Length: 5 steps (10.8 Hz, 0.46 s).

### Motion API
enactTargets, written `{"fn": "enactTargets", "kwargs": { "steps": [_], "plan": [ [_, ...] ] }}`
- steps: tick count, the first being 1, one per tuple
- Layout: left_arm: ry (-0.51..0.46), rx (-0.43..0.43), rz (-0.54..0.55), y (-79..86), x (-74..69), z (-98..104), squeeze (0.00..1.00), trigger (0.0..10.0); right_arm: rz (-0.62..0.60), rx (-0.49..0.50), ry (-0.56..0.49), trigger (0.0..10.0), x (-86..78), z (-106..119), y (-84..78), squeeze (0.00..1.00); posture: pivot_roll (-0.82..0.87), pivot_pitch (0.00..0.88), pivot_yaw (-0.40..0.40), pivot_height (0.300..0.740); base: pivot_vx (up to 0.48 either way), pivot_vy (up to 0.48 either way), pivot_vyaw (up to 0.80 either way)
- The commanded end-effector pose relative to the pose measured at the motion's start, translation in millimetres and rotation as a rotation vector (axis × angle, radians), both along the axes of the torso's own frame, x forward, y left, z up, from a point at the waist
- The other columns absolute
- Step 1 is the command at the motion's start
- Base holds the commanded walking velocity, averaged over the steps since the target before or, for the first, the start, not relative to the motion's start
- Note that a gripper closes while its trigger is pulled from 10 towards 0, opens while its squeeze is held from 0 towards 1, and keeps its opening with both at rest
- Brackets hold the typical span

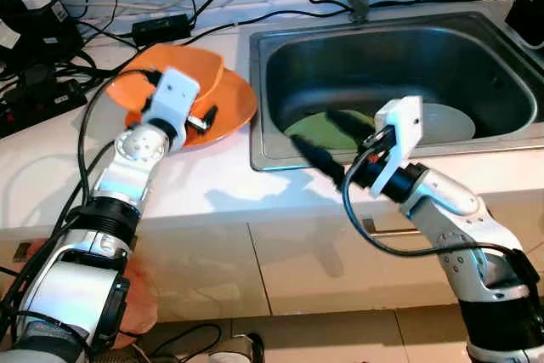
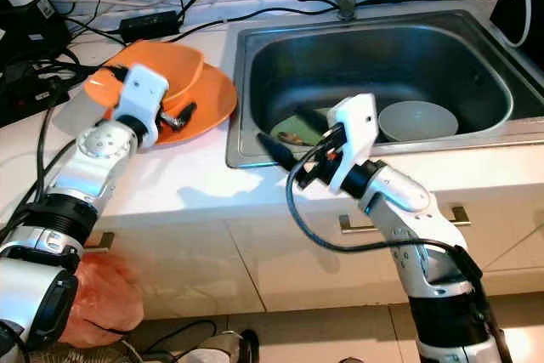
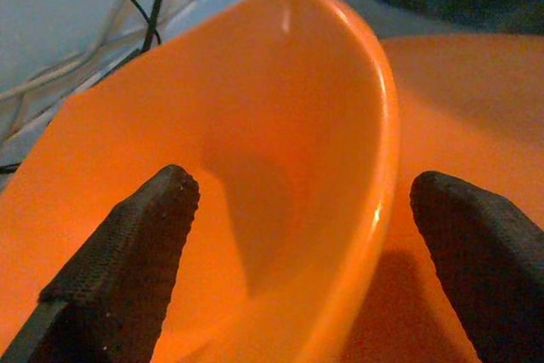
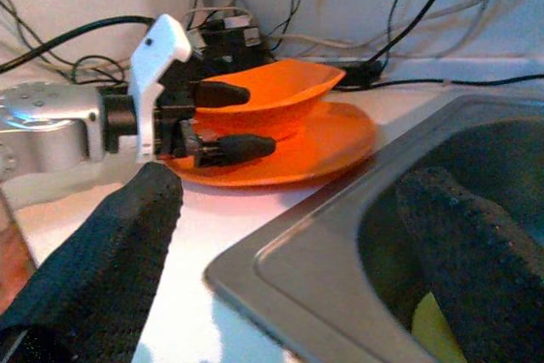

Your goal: Kitchen organization

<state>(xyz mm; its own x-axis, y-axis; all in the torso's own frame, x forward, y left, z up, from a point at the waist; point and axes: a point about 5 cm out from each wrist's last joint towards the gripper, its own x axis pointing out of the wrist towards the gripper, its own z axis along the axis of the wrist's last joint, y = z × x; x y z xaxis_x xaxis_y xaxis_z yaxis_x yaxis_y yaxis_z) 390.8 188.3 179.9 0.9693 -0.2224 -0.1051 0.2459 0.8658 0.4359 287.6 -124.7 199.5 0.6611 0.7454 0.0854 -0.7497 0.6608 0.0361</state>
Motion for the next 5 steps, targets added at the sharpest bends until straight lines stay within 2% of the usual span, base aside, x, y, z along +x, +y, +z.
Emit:
{"fn": "enactTargets", "kwargs": {
  "steps": [1,2,3,5],
  "plan": [
    [0.021,0.057,-0.006,4.8,1.7,-0.2,0.0,10.0,0.05,0.001,-0.009,10.0,-6.4,4.7,5.3,0.86,0.13,0.11,0.149,0.74,0.0,0.0,0.0],
    [0.03,0.042,-0.016,5.8,2.2,0.3,0.0,10.0,0.05,-0.002,-0.014,10.0,-6.5,5.4,5.1,0.36,0.13,0.11,0.152,0.74,0.0,0.0,0.0],
    [0.046,0.035,-0.045,5.5,2.5,0.6,0.0,0.0,0.043,-0.003,-0.014,10.0,-6.6,5.4,4.5,0.0,0.13,0.11,0.152,0.74,0.0,0.0,0.0],
    [0.051,0.018,-0.056,6.9,3.2,1.6,0.0,0.0,0.044,-0.008,-0.009,10.0,-7.7,5.0,4.5,0.0,0.13,0.108,0.154,0.74,0.0,0.0,0.0]
  ]
}}
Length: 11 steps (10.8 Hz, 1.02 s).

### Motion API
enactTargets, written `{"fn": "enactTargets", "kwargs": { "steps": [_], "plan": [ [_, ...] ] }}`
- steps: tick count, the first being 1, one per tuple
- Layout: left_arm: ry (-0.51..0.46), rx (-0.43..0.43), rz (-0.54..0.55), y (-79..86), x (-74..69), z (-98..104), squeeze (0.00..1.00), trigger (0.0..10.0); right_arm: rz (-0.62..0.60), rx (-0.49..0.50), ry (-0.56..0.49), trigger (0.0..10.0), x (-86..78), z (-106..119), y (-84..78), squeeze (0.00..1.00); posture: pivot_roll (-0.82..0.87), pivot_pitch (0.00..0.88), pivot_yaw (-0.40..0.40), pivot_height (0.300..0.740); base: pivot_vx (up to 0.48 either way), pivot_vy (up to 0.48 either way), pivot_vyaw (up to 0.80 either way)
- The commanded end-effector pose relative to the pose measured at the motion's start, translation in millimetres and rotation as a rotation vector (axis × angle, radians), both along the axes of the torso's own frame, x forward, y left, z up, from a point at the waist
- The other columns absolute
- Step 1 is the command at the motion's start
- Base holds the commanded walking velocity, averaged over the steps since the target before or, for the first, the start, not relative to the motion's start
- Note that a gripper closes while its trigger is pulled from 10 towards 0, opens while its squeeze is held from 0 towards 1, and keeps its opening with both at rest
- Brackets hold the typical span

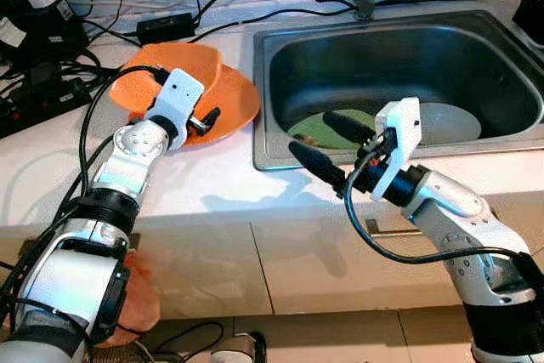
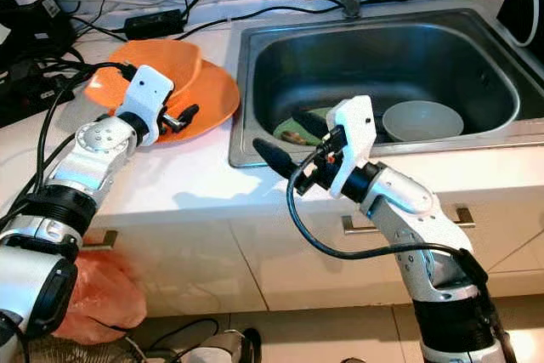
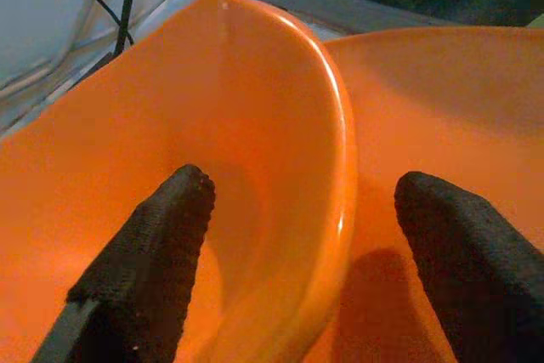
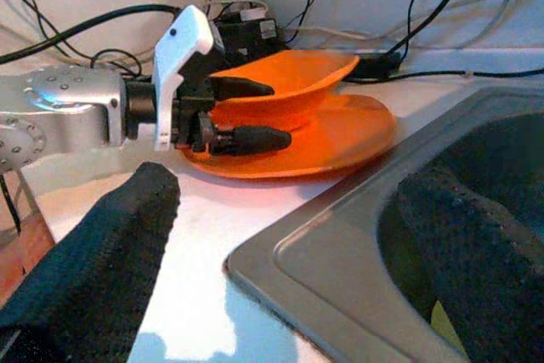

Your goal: Kitchen organization

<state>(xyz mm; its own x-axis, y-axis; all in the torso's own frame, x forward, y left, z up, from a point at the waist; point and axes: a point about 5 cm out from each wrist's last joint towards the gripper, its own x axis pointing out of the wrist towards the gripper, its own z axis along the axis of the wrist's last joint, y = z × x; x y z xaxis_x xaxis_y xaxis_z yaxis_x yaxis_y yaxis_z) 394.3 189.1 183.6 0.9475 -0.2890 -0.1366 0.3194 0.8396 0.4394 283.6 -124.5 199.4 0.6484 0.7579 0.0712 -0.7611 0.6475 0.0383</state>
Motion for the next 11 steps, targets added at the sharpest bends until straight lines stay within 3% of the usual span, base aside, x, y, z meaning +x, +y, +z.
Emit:
{"fn": "enactTargets", "kwargs": {
  "steps": [1,11],
  "plan": [
    [0.016,-0.006,0.012,6.8,0.0,-1.1,0.0,0.0,0.026,-0.002,-0.014,10.0,-3.4,4.2,4.9,0.0,0.14,0.106,0.152,0.74,0.0,0.0,0.0],
    [-0.04,-0.077,-0.06,-2.0,-2.1,3.7,0.0,0.0,0.018,0.0,0.018,10.0,0.5,-2.1,5.9,0.0,0.15,0.103,0.149,0.74,0.0,0.0,0.0]
  ]
}}
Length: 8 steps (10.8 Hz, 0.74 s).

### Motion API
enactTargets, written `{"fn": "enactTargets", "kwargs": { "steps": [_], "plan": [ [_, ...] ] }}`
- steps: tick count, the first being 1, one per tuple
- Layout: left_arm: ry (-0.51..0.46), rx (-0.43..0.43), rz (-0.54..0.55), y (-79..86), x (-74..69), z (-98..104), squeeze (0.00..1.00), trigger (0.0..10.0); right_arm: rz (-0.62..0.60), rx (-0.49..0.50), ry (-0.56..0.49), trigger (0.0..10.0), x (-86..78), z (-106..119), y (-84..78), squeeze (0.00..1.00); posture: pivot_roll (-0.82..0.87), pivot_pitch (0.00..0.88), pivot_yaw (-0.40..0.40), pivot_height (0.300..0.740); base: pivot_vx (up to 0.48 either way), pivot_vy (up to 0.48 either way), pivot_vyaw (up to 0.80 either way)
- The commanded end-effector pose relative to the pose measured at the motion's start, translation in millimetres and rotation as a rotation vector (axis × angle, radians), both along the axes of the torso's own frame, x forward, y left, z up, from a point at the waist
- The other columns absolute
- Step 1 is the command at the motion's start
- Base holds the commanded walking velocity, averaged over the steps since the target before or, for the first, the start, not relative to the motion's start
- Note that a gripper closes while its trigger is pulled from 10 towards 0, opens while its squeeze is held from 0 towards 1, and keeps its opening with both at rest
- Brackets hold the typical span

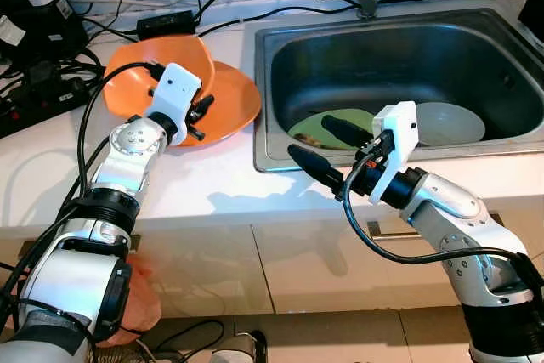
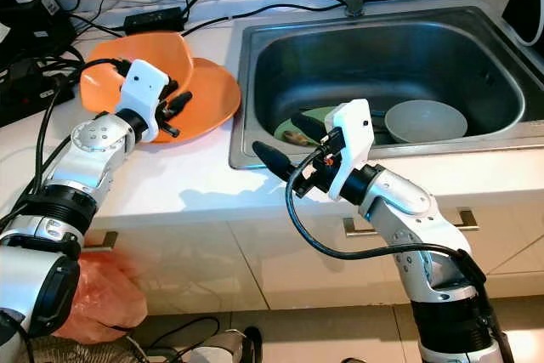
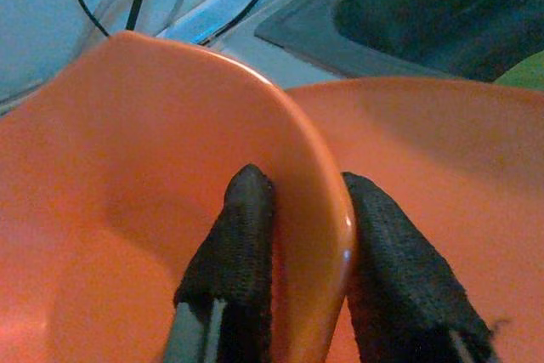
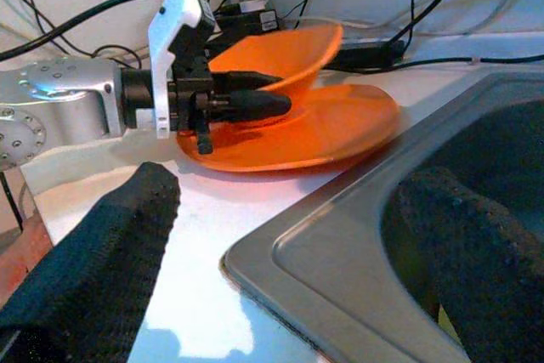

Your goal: Kitchen organization

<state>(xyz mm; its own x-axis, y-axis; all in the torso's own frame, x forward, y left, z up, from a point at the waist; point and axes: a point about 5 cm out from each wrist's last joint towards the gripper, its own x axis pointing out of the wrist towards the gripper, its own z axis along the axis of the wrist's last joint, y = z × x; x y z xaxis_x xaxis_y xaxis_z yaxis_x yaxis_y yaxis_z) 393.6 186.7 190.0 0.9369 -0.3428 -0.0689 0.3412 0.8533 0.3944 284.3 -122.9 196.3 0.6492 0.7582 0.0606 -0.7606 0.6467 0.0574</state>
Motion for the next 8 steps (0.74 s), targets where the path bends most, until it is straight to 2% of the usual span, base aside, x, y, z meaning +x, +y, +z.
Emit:
{"fn": "enactTargets", "kwargs": {
  "steps": [1,3,5,6,8],
  "plan": [
    [0.004,-0.002,-0.015,-0.3,-1.7,-3,0.0,0.0,0.017,-0.004,-0.003,10.0,-0.1,1,4.4,0.0,0.15,0.103,0.15,0.74,0.0,0.0,0.0],
    [-0.034,0.004,-0.04,-6.0,-2.1,1,0.0,0.0,0.016,0.004,0.003,10.0,1.0,0,5.0,0.0,0.15,0.101,0.152,0.74,0.0,0.0,0.0],
    [-0.081,0.045,-0.051,-7.1,-2.7,5,0.0,0.0,0.011,0.009,0.004,10.0,2.0,0,4.5,0.0,0.15,0.1,0.155,0.74,0.0,0.0,0.0],
    [-0.186,0.128,0.037,0.4,-1.9,17,0.0,0.0,-0.008,0.021,0.005,10.0,4.5,1,1.8,0.0,0.15,0.096,0.156,0.74,0.0,0.0,0.0],
    [-0.303,0.164,0.041,-2.4,-5.6,28,0.0,0.0,-0.02,0.034,0.008,10.0,5.6,1,0.8,0.0,0.15,0.096,0.152,0.74,0.0,0.0,0.0]
  ]
}}
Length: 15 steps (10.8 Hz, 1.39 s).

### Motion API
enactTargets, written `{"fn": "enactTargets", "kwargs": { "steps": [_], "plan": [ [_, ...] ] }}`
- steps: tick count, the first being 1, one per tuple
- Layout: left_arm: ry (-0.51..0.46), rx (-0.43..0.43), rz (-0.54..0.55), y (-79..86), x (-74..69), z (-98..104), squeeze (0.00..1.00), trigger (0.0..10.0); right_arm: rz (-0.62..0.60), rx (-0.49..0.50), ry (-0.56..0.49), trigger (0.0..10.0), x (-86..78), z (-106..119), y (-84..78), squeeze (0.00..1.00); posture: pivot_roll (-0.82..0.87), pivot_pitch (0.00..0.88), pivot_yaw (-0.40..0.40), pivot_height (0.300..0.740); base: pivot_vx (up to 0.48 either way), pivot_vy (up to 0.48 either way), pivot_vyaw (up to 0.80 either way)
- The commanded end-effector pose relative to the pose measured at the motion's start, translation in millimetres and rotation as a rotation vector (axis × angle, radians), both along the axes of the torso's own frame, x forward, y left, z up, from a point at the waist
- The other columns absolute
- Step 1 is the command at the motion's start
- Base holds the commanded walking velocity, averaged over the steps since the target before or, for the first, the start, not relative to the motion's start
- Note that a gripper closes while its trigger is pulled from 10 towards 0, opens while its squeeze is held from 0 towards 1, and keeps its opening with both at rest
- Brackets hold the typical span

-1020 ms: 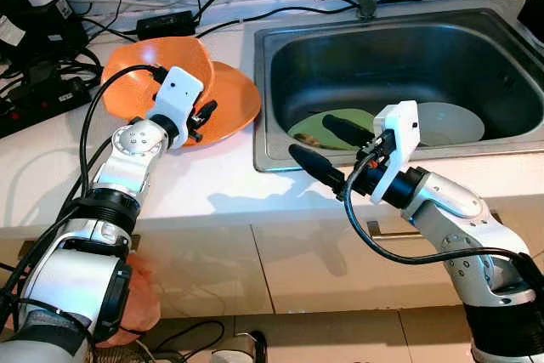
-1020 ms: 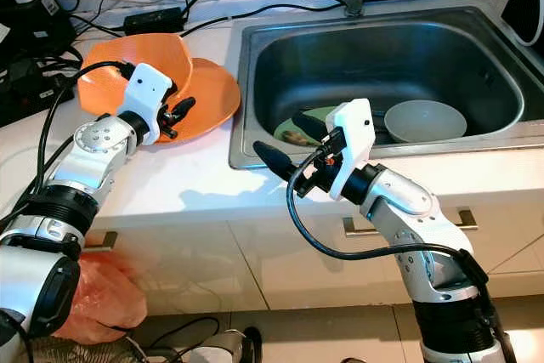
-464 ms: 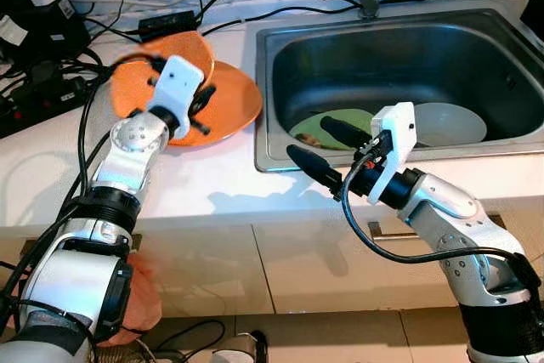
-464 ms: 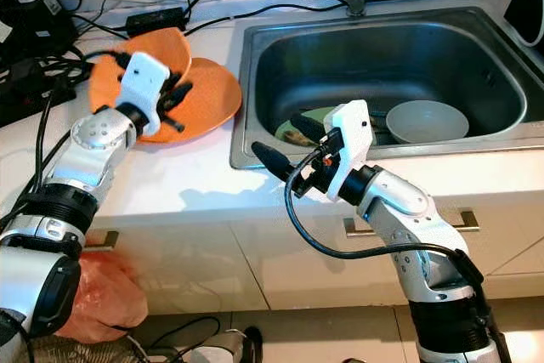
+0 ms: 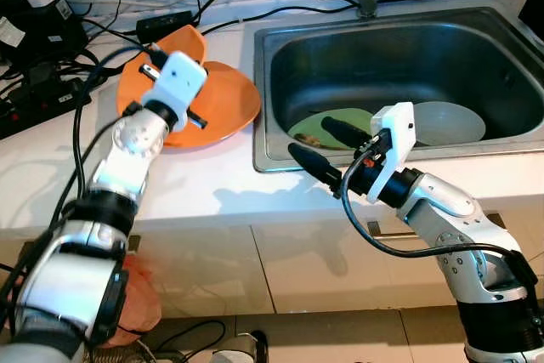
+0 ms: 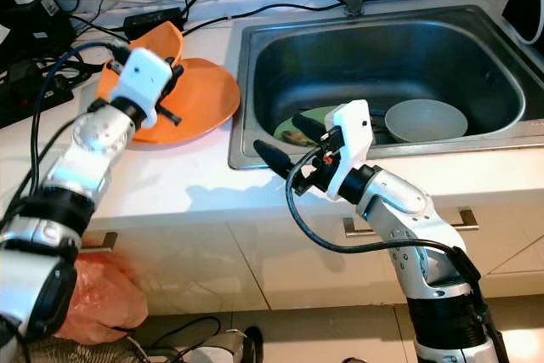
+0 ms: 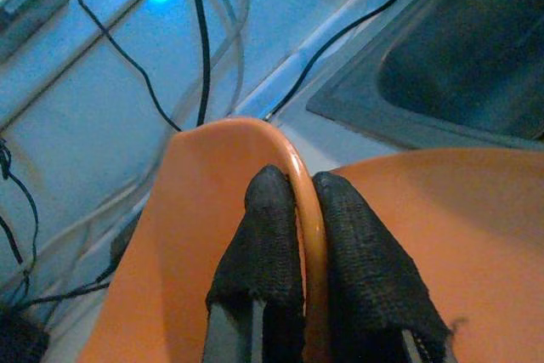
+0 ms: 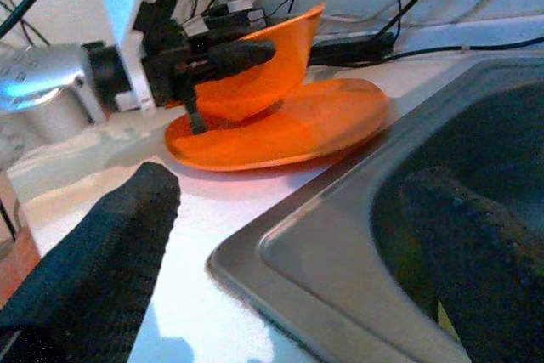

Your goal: Kitchen organization

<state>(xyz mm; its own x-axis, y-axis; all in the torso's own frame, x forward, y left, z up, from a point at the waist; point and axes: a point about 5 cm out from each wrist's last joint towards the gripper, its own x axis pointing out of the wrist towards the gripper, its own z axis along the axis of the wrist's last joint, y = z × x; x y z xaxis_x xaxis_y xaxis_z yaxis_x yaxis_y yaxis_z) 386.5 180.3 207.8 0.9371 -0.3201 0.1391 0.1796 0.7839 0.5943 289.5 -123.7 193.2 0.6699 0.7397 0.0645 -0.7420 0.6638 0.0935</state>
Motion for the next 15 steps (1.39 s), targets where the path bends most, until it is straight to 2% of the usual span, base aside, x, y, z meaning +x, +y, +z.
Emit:
{"fn": "enactTargets", "kwargs": {
  "steps": [1,2,4,6,8,9,11,15],
  "plan": [
    [-0.116,0.045,-0.038,-6.0,-5.4,14,0.0,0.0,-0.016,0.027,-0.012,10.0,3.2,5,-0.8,0.0,0.15,0.096,0.149,0.74,0.0,0.0,0.0],
    [-0.197,0.085,-0.096,-17.0,-14.5,15,0.0,0.0,-0.051,0.056,-0.005,10.0,8.2,8,-5.4,0.0,0.15,0.097,0.145,0.74,0.0,0.0,0.0],
    [-0.261,0.162,-0.14,-25.8,-24.3,8,0.0,0.0,-0.087,0.081,0.002,10.0,14.2,11,-11.0,0.0,0.15,0.097,0.144,0.74,0.0,0.0,0.0],
    [-0.352,0.288,-0.222,-33.8,-40.4,-1,0.0,0.0,-0.103,0.091,0.004,10.0,16.9,12,-13.5,0.0,0.16,0.097,0.142,0.74,0.0,0.0,0.0],
    [-0.388,0.397,-0.302,-37.5,-54.2,-15,0.0,0.0,-0.116,0.114,0.011,10.0,21.3,17,-17.7,0.0,0.16,0.095,0.139,0.74,0.0,0.0,0.0],
    [-0.438,0.446,-0.36,-44.7,-63.2,-19,0.0,0.0,-0.123,0.161,0.032,10.0,25.6,22,-19.9,0.0,0.16,0.094,0.134,0.74,0.0,0.0,0.0],
    [-0.505,0.489,-0.424,-52.3,-75.0,-25,0.0,0.0,-0.113,0.319,0.11,10.0,35.3,35,-24.1,0.0,0.16,0.091,0.128,0.74,0.0,0.0,0.0],
    [-0.58,0.487,-0.471,-66.7,-79.4,-22,0.0,0.0,-0.033,0.425,0.193,10.0,51.0,49,-16.9,0.0,0.16,0.081,0.128,0.74,0.0,0.0,0.0]
  ]
}}
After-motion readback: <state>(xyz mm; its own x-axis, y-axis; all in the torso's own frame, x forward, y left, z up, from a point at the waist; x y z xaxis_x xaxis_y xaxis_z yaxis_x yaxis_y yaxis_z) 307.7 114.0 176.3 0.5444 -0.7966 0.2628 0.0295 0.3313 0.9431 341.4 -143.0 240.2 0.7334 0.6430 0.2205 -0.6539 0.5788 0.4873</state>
